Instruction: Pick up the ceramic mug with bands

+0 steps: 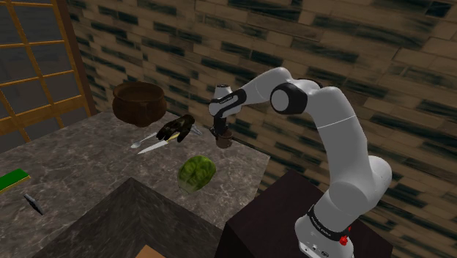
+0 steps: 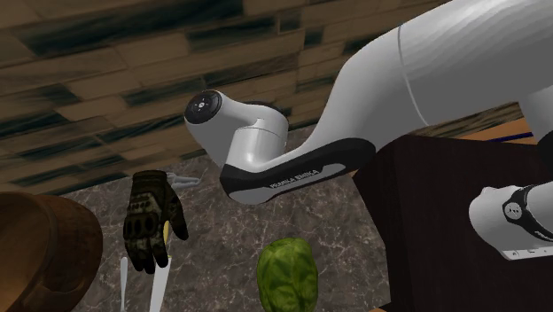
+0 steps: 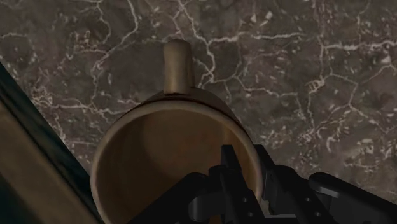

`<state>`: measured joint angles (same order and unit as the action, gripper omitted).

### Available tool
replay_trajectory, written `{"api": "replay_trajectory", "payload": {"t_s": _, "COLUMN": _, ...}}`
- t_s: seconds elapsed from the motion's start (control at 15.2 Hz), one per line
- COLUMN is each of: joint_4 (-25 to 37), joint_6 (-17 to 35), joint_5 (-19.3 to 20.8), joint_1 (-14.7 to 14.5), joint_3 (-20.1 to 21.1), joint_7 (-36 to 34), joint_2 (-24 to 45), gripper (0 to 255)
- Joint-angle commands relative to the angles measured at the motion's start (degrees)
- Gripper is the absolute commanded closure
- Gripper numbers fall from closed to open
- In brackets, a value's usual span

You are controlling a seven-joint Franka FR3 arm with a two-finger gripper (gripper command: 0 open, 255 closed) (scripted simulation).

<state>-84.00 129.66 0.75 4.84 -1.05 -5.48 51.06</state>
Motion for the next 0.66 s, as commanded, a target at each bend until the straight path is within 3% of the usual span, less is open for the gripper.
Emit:
{"api": "replay_trajectory", "payload": {"t_s": 0.0, "joint_4": -0.68, "joint_6": -0.65, "joint_5": 0.01, "joint_1": -0.07, "joint_3": 0.0, "joint_7": -0.06, "joint_2": -1.34, "gripper": 255}}
{"api": "replay_trajectory", "payload": {"t_s": 0.59, "joint_4": -1.66, "joint_6": -3.65, "joint_5": 0.02, "joint_1": -0.1, "joint_3": -0.02, "joint_7": 0.0, "joint_2": -5.32, "gripper": 255}}
